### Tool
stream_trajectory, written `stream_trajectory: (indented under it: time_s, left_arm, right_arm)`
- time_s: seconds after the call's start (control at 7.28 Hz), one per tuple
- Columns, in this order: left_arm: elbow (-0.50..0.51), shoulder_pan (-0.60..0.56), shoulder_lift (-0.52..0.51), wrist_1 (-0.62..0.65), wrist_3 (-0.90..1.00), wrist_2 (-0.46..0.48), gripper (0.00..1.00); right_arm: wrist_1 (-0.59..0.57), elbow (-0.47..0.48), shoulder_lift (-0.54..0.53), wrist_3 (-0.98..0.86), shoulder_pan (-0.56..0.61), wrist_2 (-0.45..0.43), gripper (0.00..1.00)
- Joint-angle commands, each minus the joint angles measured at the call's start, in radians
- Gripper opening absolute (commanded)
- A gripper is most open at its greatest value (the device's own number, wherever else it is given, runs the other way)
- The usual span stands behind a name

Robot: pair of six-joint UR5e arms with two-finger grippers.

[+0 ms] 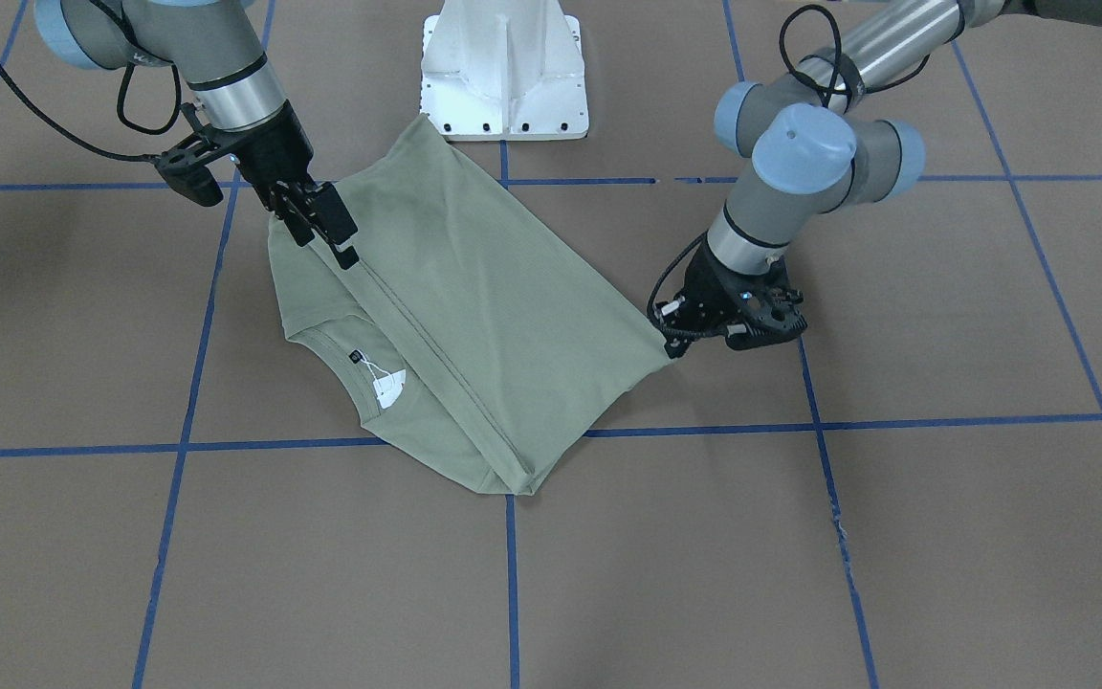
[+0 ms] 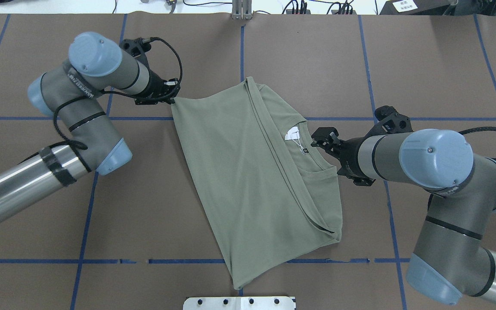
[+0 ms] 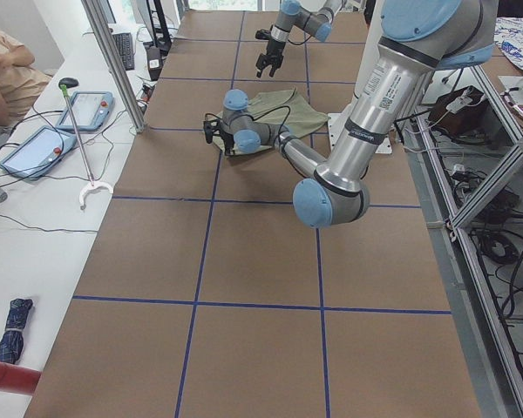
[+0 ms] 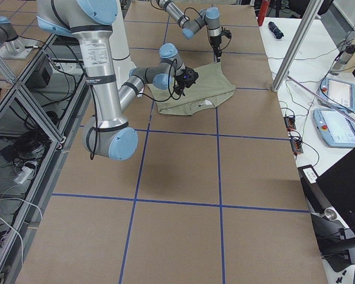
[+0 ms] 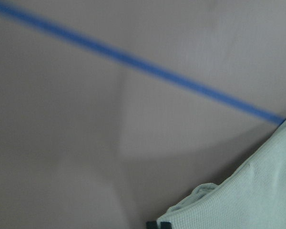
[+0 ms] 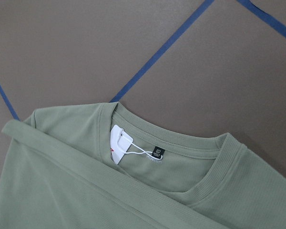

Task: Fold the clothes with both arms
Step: 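Pull the shirt straight with both grippers, squaring it on the table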

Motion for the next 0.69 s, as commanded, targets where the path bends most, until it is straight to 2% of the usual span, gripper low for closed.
stream_trajectory:
  time_s: [0.0,0.14,0.55]
  left_arm:
    - [0.395,-0.029,-0.252,-0.201,0.001,0.047,0.0]
    - [0.564,-0.027,-0.319,-0.296,0.011,0.064,0.0]
    - [0.624,-0.034,-0.32,-0.305,0.047,0.089,0.0]
  right_arm:
    - [-0.001,0.005,0.0,0.0,-0.001,-0.001,1.0]
    - [-0.001,0.007,0.0,0.0,-0.001,0.001,1.0]
    - [0.001,0.007,0.003,-0.011,-0.011,0.001,1.0]
